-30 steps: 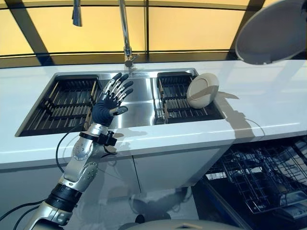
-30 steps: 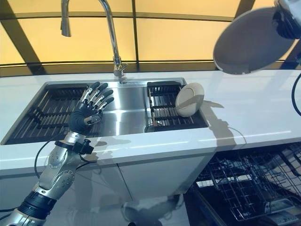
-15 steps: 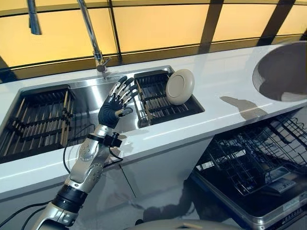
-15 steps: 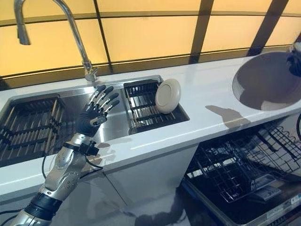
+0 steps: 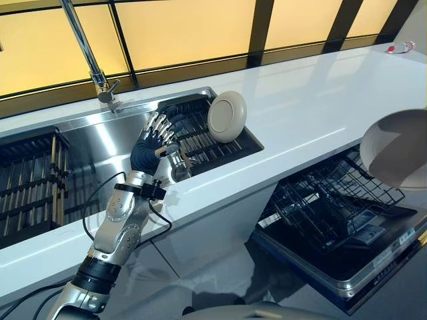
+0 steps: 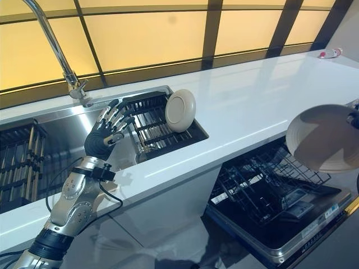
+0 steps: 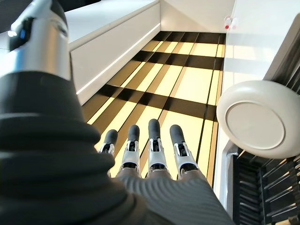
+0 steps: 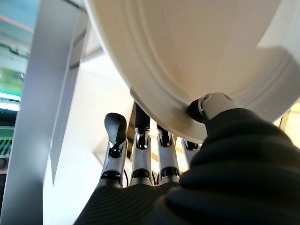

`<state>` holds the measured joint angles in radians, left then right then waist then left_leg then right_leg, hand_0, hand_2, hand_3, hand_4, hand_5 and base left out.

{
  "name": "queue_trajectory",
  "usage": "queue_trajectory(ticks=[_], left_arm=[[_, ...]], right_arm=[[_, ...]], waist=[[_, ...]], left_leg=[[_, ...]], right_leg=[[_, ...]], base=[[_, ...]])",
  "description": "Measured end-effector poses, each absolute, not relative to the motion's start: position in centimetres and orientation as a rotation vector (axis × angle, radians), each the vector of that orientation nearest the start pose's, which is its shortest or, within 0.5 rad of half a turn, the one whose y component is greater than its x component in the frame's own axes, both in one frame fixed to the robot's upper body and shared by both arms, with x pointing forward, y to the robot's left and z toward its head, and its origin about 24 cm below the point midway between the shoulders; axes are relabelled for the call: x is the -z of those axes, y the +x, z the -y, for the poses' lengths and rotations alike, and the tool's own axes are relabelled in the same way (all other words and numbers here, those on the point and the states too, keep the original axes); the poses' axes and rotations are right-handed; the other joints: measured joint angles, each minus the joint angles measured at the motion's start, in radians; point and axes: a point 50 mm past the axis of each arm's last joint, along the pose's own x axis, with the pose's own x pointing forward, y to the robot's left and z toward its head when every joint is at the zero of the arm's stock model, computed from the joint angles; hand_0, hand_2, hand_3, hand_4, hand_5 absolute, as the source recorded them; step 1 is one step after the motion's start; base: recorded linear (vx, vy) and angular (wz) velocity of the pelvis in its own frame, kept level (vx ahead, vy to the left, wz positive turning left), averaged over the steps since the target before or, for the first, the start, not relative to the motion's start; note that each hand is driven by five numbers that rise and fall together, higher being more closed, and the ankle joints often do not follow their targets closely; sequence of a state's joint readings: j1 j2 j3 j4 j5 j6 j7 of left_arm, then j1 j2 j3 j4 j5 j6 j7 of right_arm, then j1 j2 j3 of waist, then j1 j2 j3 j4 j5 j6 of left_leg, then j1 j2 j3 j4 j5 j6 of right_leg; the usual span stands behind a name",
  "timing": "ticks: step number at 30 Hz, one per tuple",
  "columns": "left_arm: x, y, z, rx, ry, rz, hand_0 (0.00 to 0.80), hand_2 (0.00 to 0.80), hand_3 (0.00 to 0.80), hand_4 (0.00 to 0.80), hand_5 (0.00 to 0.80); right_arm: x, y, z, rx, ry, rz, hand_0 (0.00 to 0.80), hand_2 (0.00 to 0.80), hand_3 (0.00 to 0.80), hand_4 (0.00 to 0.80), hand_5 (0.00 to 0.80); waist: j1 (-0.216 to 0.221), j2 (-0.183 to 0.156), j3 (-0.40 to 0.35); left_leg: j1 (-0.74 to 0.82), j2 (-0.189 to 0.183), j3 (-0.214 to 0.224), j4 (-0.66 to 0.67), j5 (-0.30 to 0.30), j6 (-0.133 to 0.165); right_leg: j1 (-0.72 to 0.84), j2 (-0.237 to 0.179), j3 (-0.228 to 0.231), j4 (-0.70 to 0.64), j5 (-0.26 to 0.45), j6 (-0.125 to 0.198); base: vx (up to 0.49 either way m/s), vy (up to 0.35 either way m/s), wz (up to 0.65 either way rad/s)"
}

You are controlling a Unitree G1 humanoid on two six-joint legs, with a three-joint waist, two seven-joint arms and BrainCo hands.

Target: Take plates into dishwasher

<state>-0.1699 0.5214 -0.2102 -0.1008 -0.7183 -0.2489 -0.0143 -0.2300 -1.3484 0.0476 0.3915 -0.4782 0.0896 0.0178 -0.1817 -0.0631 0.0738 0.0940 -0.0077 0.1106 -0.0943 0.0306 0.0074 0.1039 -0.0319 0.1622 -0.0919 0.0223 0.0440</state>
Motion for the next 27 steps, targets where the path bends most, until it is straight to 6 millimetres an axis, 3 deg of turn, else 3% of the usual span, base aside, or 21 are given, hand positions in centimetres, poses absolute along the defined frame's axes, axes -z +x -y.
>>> queue_trajectory(ticks=[12,19,27], left_arm=[[-13.0,27.2,-17.7,0.294,-0.179,0.342,0.000,0.000,0.000,0.000,0.000],[-13.0,27.3,-17.6,0.299,-0.177,0.329,0.000,0.000,0.000,0.000,0.000],[-13.1,27.3,-17.6,0.304,-0.177,0.330,0.000,0.000,0.000,0.000,0.000]], right_arm=[[-16.2,26.3,40.1,0.284,-1.570,-0.482,0.800,0.800,0.800,0.800,0.800],[-11.7,25.7,41.1,0.304,-1.480,-0.706,0.800,0.800,0.800,0.800,0.800],[-8.9,26.2,40.6,0.275,-1.456,-0.813,0.800,0.800,0.800,0.800,0.800]], waist=[[0.008,-0.002,0.004],[0.025,0.003,0.022],[0.050,0.020,0.041]], left_leg=[[0.001,-0.001,0.001,0.001,0.004,-0.005],[0.011,0.000,-0.002,0.001,0.004,-0.005],[0.017,0.001,-0.007,0.001,0.004,-0.005]], right_leg=[[0.002,0.001,0.000,0.001,0.001,-0.001],[0.014,0.001,-0.005,0.001,0.001,-0.001],[0.022,0.001,-0.011,0.001,0.001,-0.001]], base=[[0.001,-0.002,0.00],[0.000,0.000,0.00],[0.001,-0.001,0.01]])
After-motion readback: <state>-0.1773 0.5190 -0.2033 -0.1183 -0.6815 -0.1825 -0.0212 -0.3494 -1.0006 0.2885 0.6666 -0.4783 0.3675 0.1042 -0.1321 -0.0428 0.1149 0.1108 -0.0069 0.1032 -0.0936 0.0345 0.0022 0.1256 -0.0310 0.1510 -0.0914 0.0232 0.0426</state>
